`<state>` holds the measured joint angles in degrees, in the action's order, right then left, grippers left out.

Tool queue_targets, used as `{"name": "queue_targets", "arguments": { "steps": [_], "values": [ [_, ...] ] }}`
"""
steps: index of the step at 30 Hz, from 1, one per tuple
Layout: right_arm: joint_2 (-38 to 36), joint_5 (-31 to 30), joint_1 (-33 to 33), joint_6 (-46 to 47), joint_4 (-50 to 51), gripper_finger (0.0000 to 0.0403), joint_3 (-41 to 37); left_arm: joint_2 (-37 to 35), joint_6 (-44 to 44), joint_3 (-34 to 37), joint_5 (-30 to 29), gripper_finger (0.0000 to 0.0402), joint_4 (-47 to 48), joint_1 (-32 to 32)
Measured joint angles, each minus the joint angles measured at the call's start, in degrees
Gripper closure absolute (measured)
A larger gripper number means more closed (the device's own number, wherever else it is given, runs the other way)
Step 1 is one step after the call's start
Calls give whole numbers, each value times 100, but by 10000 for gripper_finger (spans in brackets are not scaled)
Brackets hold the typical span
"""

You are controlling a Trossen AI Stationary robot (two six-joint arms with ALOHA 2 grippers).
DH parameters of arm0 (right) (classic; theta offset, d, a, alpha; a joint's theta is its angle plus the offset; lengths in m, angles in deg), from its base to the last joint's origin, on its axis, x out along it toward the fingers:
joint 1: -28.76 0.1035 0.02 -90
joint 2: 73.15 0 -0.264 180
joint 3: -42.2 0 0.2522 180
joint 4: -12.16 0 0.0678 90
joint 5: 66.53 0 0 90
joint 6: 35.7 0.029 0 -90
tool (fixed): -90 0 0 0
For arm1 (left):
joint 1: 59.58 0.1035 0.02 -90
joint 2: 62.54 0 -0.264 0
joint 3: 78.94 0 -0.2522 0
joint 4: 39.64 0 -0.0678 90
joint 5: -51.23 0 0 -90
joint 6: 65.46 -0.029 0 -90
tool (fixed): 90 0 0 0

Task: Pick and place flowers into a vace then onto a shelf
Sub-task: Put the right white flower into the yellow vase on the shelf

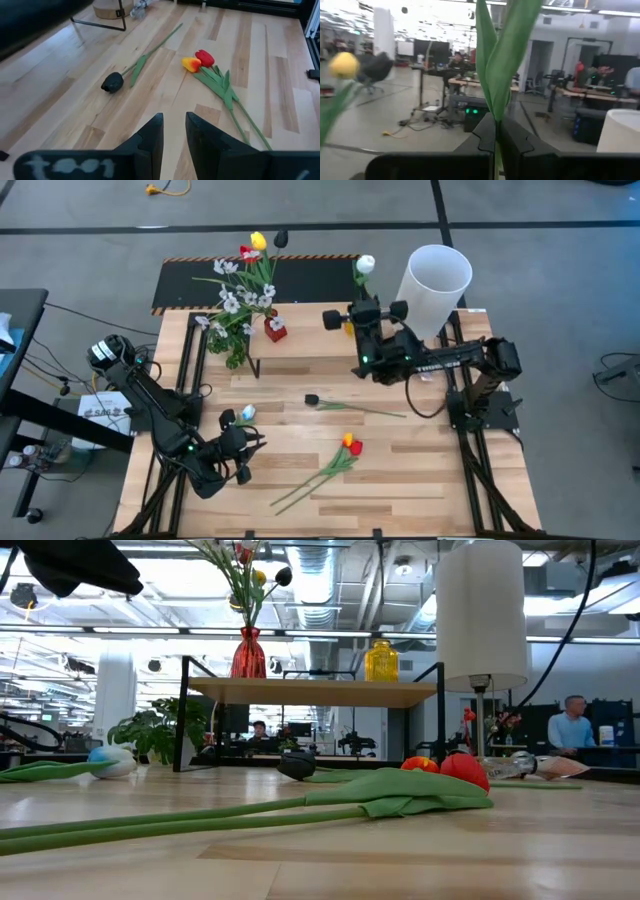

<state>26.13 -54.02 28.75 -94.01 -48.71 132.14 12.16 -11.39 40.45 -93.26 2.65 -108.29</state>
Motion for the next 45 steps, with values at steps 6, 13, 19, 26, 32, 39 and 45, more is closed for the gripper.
{"name": "queue_targets", "arguments": {
  "steps": [6, 13, 19, 26, 32, 39, 45],
  "values": [
    [0, 71, -297, 278, 293, 403, 4, 0, 6, 0, -27, 330, 0, 0],
    [2, 91, -390, 809, 859, 403, 4, 0, 17, 0, -20, 330, 0, 0],
    [2, 199, -487, 1810, 2127, 403, 4, 0, 17, 0, -20, 330, 0, 0],
    [0, 244, -588, 2404, 2726, 398, 4, 0, 17, 0, -14, 330, 0, 0],
    [2, -165, -655, 2616, 2971, 370, 4, 0, 17, 0, -3, 330, 0, 0],
    [0, -217, -687, 2920, 3285, 329, 4, 0, 17, 0, -3, 330, 0, 0],
    [2, -237, -680, 3434, 3837, 287, 4, 0, 114, 0, -3, 330, 0, 0]
  ]
}}
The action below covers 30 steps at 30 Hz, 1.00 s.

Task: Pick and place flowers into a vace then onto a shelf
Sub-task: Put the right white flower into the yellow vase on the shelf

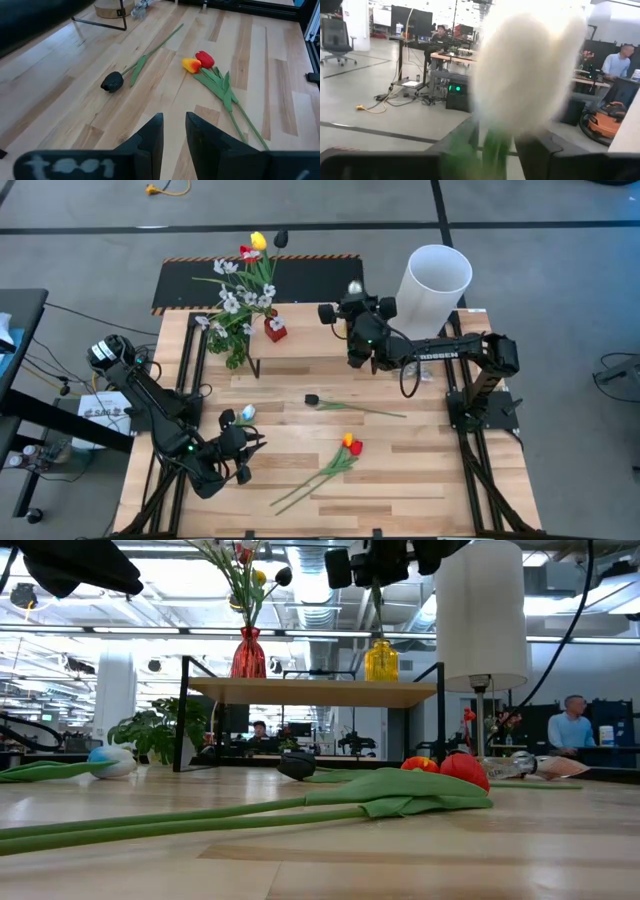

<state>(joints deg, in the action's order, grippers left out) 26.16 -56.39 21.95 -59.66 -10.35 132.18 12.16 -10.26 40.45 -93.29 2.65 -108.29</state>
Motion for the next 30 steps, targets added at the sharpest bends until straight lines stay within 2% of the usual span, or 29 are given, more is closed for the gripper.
{"name": "queue_targets", "arguments": {
  "steps": [3, 9, 14, 30],
  "values": [
    [0, -62, 69, 60, 47, 263, 0, 0, 6, 0, 5, 330, 0, 0],
    [0, -610, 379, 59, 46, 219, 0, 0, 9, 0, 26, 330, 0, 0],
    [0, -920, 705, 196, 46, 196, 0, 0, -59, 0, 22, 330, 0, 0],
    [0, -1018, 1856, 253, 28, 195, 0, 0, -72, 0, 29, 330, 2, 0]
  ]
}}
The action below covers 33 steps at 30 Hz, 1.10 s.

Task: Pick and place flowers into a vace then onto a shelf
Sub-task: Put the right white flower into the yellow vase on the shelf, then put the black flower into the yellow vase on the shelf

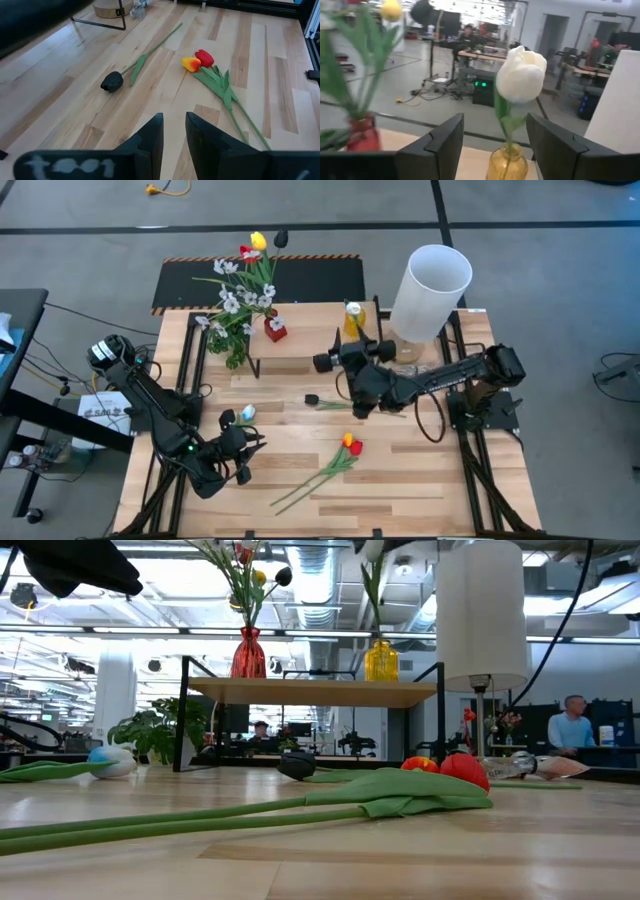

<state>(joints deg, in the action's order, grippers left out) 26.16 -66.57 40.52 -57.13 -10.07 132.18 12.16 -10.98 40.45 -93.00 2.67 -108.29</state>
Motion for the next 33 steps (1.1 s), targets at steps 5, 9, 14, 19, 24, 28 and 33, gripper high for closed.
{"name": "queue_targets", "arguments": {
  "steps": [5, 9, 14, 19, 24, 28, 33],
  "values": [
    [0, 0, 597, -329, 1, 198, 0, 0, 23, 0, 138, 330, -1, 0],
    [0, 2, 1173, -973, -10, 207, 0, 0, 28, 0, 268, 330, 0, 0],
    [0, 7, 1689, -1152, -280, 227, 0, 0, 26, 0, 277, 330, -1, -1],
    [0, 4, 2050, -1156, -626, 247, 0, 0, 71, 0, 275, 330, -2, -2],
    [-2, 9, 2239, -868, -966, 265, 0, 0, 73, 0, 275, 330, -2, -2],
    [32, 418, 2328, -99, -221, 280, 0, 0, -8, 0, 270, 330, -2, -2],
    [35, 2594, 2345, 2251, 2020, 303, -2, 0, -118, 0, 270, 330, 19, -2]
  ]
}}
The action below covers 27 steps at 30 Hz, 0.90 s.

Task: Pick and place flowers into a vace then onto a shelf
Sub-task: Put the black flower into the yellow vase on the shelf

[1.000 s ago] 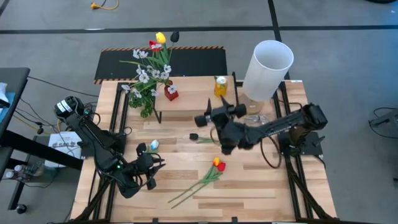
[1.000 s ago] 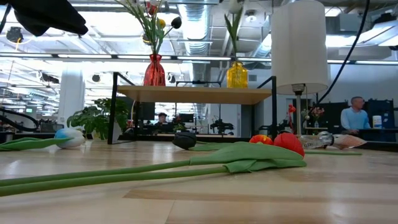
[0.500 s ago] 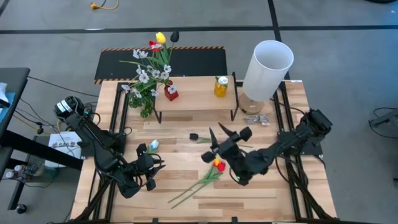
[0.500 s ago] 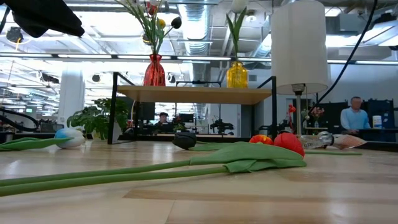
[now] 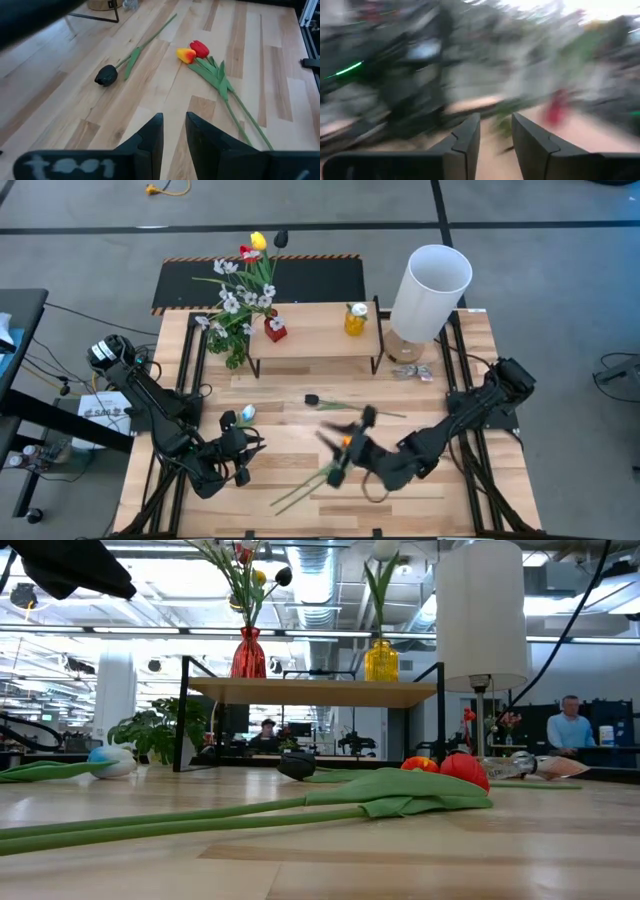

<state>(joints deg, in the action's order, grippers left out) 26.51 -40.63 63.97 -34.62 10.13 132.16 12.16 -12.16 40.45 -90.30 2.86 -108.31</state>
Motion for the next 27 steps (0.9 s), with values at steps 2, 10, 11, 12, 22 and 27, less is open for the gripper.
{"name": "queue_targets", "arguments": {
  "steps": [2, 10, 11, 12, 22, 27],
  "values": [
    [2, 1094, -81, 1400, 1162, 313, 0, 0, 1, 0, 36, 330, 3, 0],
    [-34, 4364, -426, 5164, 5030, 345, -4, 0, -4, 0, 310, 330, 5, 0],
    [-45, 4573, -495, 5271, 5298, 346, -4, 0, -4, 0, 310, 330, 5, 0],
    [-46, 4818, -590, 5262, 5554, 346, -2, 0, -4, 0, 310, 330, 7, 0],
    [15, 5013, -1790, 3611, 6497, 347, -2, 0, 39, 0, 317, 330, 27, 0],
    [59, 5043, -2303, 2752, 6105, 334, -47, 0, 146, 0, 323, 330, 29, 0]
  ]
}}
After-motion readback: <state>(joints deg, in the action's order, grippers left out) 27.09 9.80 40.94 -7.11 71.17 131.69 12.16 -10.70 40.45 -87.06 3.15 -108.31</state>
